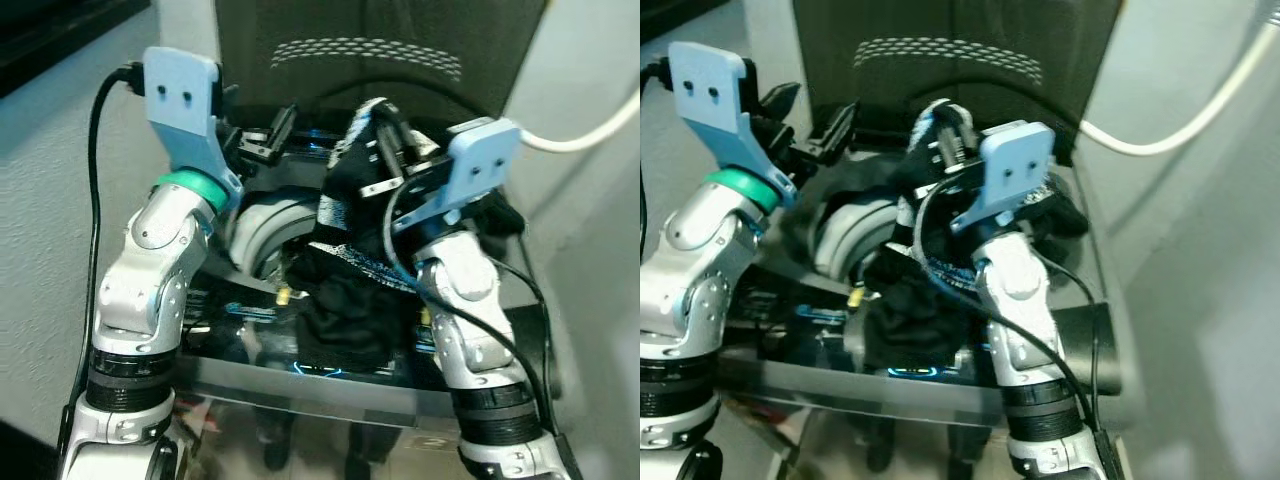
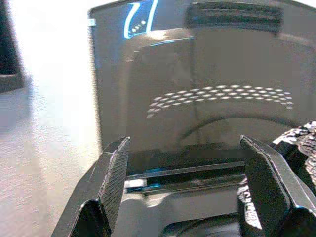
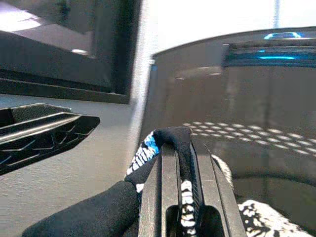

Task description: Clothes washing

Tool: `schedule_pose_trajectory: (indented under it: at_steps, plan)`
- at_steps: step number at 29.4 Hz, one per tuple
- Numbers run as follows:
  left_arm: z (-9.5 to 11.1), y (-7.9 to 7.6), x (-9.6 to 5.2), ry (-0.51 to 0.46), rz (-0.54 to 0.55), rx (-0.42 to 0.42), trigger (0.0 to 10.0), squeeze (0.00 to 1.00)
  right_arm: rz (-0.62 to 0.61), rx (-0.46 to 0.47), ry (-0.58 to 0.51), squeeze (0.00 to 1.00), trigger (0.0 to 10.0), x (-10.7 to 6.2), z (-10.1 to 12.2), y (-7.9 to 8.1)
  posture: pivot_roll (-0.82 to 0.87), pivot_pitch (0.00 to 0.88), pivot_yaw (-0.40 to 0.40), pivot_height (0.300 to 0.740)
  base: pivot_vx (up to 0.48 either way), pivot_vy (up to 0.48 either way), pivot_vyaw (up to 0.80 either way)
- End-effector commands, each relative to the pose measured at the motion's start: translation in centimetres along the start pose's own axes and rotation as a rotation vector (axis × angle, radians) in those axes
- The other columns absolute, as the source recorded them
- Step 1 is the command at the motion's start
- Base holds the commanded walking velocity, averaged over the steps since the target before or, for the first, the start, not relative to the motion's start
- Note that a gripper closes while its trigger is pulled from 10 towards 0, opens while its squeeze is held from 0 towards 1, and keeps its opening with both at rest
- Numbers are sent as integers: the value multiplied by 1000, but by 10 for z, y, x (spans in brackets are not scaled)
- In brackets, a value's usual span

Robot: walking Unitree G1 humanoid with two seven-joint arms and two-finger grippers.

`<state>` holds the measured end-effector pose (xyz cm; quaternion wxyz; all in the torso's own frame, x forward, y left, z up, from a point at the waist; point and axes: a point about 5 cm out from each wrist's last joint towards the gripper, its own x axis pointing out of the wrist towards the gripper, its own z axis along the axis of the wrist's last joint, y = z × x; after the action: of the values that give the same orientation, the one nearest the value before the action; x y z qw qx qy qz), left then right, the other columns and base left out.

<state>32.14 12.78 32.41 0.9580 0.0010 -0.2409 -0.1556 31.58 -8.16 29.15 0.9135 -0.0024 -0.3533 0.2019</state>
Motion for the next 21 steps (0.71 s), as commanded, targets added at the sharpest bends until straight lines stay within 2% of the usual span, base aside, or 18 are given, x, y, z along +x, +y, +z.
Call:
schedule_pose_trajectory:
  at_steps: [1,2,6,7,9,10,11,12,14,16,18,21]
  plan:
    - [-3,-5,1,13,-28,4,10000,0,-10,-13,-24,0,10000,0,5,-3,137,0,57,740,0,0,0]
    - [-3,-5,1,13,-28,4,10000,0,-10,-13,-24,0,10000,0,5,-3,137,0,57,740,0,0,0]
    - [5,-20,-3,0,-247,-70,10000,0,-48,-29,-40,0,10000,3,7,-9,135,0,59,740,0,0,0]
    - [5,-20,-3,0,-247,-70,10000,0,-48,-29,-40,0,10000,3,7,-9,135,0,59,740,0,0,0]
    - [15,-33,-12,-19,-448,-107,10000,0,-83,-52,-77,0,10000,12,16,-20,132,0,60,740,0,0,0]
    - [15,-33,-12,-19,-448,-107,10000,0,-83,-52,-77,0,10000,12,16,-20,132,0,60,740,0,0,0]
    - [16,-40,-18,-12,-561,-120,10000,0,-75,-59,-114,0,10000,21,25,-25,114,0,73,740,0,0,0]
    - [11,-53,-29,26,-725,-154,10000,0,-28,-82,-194,0,10000,38,47,-28,105,0,79,740,0,0,0]
    - [9,-57,-32,39,-764,-165,10000,0,-12,-89,-217,0,10000,43,53,-28,103,0,80,740,0,0,0]
    - [-4,-69,-40,86,-829,-182,10000,0,4,-83,-302,0,10000,56,79,-32,96,0,83,740,0,0,0]
    - [-17,-76,-40,115,-819,-204,10000,0,9,-82,-385,0,10000,60,105,-37,90,0,83,740,0,0,0]
    - [-21,-77,-37,121,-802,-207,10000,0,11,-85,-413,0,10000,59,114,-38,89,0,82,740,0,0,0]
